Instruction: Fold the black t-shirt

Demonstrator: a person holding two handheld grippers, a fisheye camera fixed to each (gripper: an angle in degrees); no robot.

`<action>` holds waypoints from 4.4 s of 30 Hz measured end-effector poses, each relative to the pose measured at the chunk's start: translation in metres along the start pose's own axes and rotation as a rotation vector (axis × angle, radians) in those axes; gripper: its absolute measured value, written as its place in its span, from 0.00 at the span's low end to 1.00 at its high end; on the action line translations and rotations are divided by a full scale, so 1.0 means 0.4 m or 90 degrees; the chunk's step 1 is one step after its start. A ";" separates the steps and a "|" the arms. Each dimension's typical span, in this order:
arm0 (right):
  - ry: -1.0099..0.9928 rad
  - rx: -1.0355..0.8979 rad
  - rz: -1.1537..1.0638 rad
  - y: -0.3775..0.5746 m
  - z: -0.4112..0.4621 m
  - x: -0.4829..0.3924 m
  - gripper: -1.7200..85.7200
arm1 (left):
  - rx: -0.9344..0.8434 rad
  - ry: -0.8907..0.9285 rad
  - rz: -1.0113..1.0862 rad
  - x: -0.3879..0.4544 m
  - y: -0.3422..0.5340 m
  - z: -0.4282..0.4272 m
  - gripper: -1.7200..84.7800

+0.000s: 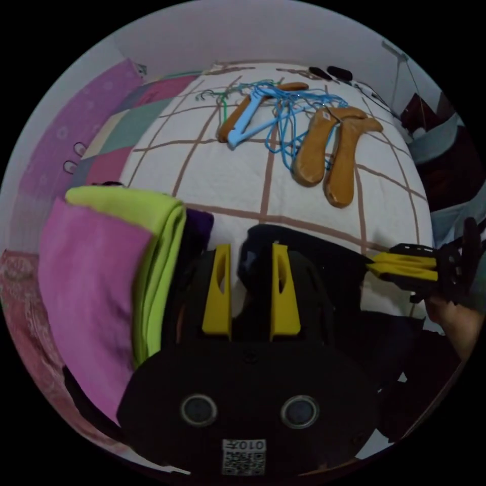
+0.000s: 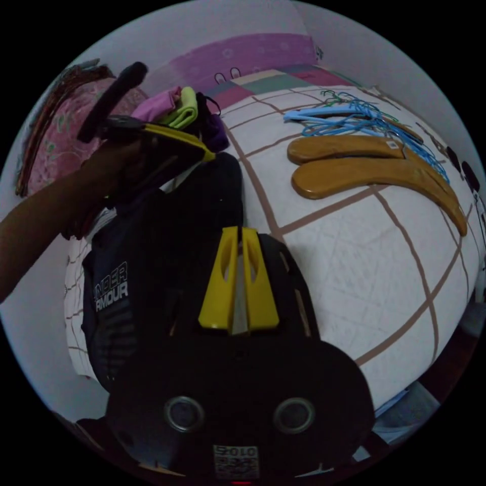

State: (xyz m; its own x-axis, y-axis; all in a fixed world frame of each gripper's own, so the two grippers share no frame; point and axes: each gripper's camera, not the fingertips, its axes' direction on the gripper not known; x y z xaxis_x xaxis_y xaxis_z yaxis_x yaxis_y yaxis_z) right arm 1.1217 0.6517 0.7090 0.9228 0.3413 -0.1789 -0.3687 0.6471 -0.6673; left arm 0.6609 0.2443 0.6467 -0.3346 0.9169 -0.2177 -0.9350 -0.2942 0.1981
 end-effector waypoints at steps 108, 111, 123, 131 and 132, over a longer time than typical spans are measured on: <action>0.148 -0.071 -0.460 0.208 0.212 -0.749 0.08 | 0.056 0.085 -0.208 -0.096 1.079 -0.080 0.11; 0.164 -0.102 -0.482 0.169 0.253 -0.760 0.07 | 0.071 0.069 -0.191 -0.083 1.055 -0.089 0.12; 0.162 -0.144 -0.485 0.021 0.267 -0.777 0.06 | 0.051 0.102 -0.183 -0.083 1.013 -0.022 0.12; 0.099 -0.070 -0.512 -0.065 0.244 -0.888 0.05 | 0.103 0.040 -0.220 -0.061 1.119 -0.133 0.12; 0.097 -0.088 -0.519 -0.070 0.259 -0.894 0.05 | 0.100 0.016 -0.245 -0.060 1.153 -0.149 0.12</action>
State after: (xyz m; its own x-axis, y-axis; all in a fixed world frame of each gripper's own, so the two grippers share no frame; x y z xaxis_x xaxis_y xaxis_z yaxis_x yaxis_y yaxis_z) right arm 0.7904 0.5824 0.8666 0.9031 -0.2988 0.3086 0.4276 0.5586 -0.7107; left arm 0.2309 0.0705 0.6863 0.0314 0.9442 -0.3278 -0.9636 0.1157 0.2408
